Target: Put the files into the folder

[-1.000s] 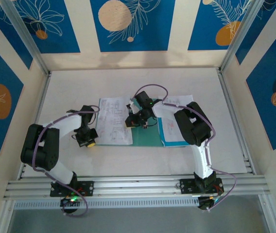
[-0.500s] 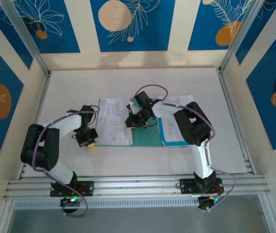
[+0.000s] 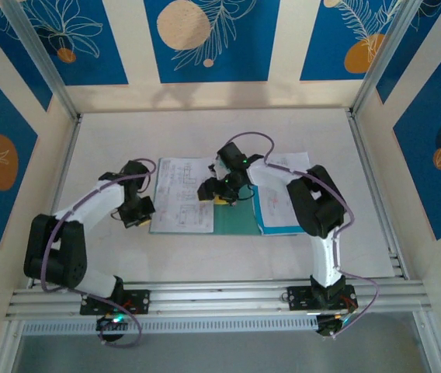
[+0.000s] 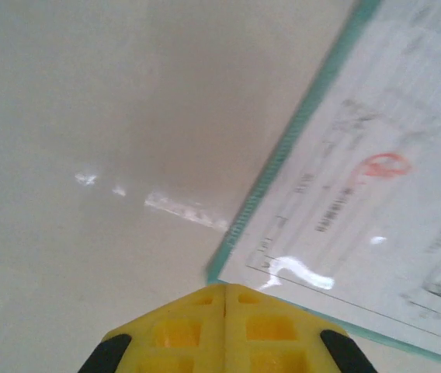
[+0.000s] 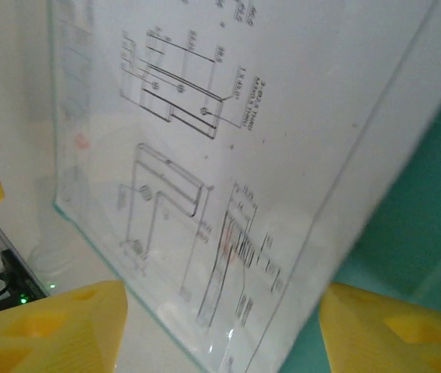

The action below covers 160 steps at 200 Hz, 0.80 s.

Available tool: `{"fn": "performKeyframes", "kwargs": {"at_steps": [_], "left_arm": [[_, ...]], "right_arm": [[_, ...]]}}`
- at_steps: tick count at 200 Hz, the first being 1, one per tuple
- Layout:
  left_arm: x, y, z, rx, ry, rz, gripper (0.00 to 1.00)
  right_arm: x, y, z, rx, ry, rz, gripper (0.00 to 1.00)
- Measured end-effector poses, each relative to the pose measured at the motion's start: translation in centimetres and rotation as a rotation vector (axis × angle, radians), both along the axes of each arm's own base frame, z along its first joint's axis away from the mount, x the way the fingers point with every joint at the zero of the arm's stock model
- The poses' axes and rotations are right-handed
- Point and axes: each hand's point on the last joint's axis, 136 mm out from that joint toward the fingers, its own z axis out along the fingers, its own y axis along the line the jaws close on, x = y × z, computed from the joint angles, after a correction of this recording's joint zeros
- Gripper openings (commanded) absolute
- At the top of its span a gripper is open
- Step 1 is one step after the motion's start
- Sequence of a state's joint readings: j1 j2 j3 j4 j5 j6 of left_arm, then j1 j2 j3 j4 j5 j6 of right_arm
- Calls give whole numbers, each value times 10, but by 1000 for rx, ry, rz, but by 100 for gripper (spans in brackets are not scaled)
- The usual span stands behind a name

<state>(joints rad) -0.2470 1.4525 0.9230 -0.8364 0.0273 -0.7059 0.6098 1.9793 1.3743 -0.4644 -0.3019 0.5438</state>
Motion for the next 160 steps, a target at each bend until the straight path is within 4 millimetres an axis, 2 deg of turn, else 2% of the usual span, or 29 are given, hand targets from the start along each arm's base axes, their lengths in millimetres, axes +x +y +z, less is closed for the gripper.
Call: {"fn": "performKeyframes", "kwargs": {"at_steps": [15, 25, 39, 51, 65, 79, 97, 121, 160], "left_arm": [[7, -5, 9, -13, -35, -11, 1], [11, -10, 12, -26, -50, -18, 1], [15, -20, 12, -46, -58, -42, 0], [19, -34, 11, -73, -59, -71, 0], [23, -51, 5, -102, -56, -110, 0], [26, -70, 0, -125, -53, -150, 0], [29, -92, -5, -152, -57, -193, 0], [26, -109, -14, -168, -52, -215, 0], [2, -109, -40, -170, 2, -205, 0]], "right_arm": [[5, -10, 27, 5, -33, -64, 70], [5, -19, 46, 14, -54, -111, 67], [2, -32, 65, 27, -68, -172, 59], [-1, -42, 71, 28, -59, -220, 48], [-4, -53, 64, 9, -28, -270, 31], [-10, -61, 48, -32, 31, -319, 21], [-16, -68, 31, -86, 97, -366, 16], [-19, -74, 22, -128, 143, -427, 11], [-22, -81, 13, -175, 209, -515, 0]]}}
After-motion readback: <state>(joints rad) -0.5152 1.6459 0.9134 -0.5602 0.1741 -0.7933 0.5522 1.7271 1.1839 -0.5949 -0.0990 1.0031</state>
